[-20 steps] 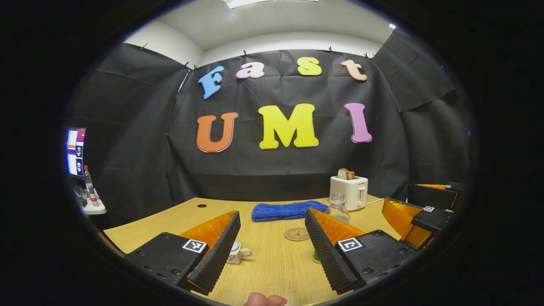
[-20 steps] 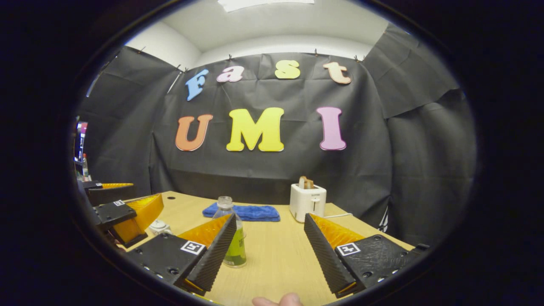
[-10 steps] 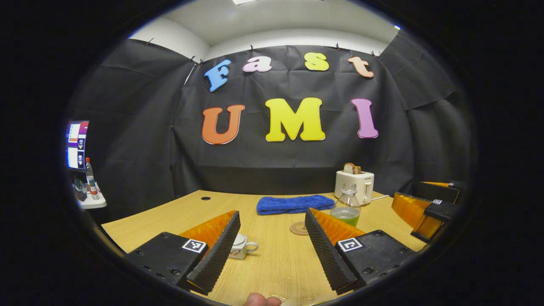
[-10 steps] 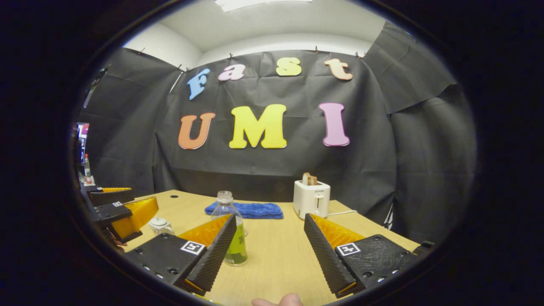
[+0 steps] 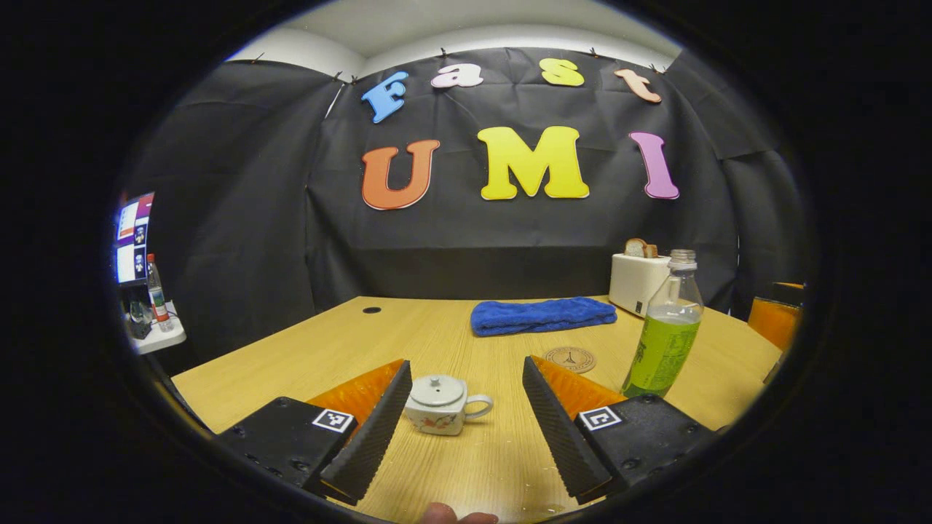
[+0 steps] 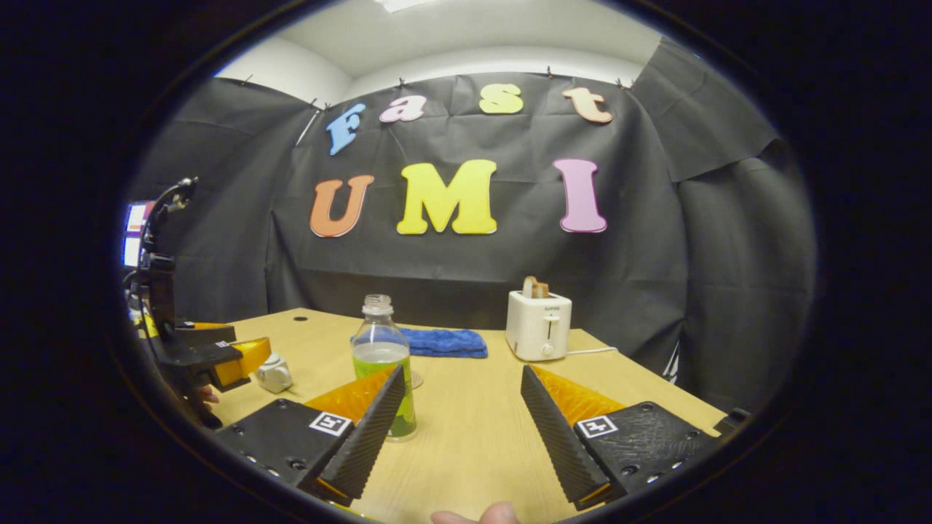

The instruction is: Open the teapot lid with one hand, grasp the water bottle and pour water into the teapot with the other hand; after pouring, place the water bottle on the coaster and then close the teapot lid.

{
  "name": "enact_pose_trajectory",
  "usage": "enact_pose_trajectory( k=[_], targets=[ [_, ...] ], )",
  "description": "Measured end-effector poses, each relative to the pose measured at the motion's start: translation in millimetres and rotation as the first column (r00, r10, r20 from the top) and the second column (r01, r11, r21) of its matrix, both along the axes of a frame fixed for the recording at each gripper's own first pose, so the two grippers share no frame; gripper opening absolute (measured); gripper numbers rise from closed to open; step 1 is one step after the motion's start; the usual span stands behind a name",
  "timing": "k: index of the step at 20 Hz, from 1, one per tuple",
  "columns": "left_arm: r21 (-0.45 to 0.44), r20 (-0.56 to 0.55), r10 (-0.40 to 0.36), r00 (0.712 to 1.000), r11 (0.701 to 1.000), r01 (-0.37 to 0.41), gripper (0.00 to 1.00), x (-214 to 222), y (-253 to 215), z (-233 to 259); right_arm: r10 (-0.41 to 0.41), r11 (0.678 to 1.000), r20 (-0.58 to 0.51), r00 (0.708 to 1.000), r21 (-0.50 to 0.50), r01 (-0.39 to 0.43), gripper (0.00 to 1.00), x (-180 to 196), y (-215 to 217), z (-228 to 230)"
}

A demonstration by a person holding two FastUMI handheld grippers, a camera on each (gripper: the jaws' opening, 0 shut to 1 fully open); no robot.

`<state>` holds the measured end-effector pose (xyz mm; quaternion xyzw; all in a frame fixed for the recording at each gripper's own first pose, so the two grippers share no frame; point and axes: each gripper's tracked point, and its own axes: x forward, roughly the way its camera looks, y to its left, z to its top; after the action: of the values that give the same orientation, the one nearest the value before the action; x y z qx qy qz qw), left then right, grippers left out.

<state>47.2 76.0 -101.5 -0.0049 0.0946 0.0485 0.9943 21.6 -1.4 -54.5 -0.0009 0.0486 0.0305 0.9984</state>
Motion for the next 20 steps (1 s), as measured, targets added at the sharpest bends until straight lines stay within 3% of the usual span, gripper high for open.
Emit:
enact_pose_trajectory(
  k=[5, 7, 13, 18, 20],
  targets=[
    [-0.014, -0.065, 0.018, 0.998, 1.0, -0.019, 0.94, 29, 19, -25, -0.025, 1.0, -0.023, 0.999, 0.002, 0.025, 0.96, 10, -11, -8],
    [-0.012, -0.089, 0.022, 0.996, 1.0, -0.023, 0.88, 35, 25, -34, -0.029, 1.0, -0.028, 0.999, -0.001, 0.029, 0.99, 13, -12, -10],
    [-0.003, -0.101, 0.033, 0.994, 0.999, -0.034, 0.56, 45, 30, -39, -0.023, 1.0, -0.043, 0.999, -0.009, 0.023, 0.99, 19, -8, -16],
    [0.026, -0.108, 0.046, 0.993, 0.999, -0.043, 0.22, 49, 32, -41, -0.03, 1.0, -0.05, 0.998, -0.008, 0.029, 0.96, 20, -12, -21],
    [0.034, -0.113, 0.035, 0.993, 0.999, -0.032, 0.15, 50, 31, -41, -0.023, 1.0, -0.053, 0.998, -0.008, 0.022, 0.96, 21, -11, -22]
  ],
)
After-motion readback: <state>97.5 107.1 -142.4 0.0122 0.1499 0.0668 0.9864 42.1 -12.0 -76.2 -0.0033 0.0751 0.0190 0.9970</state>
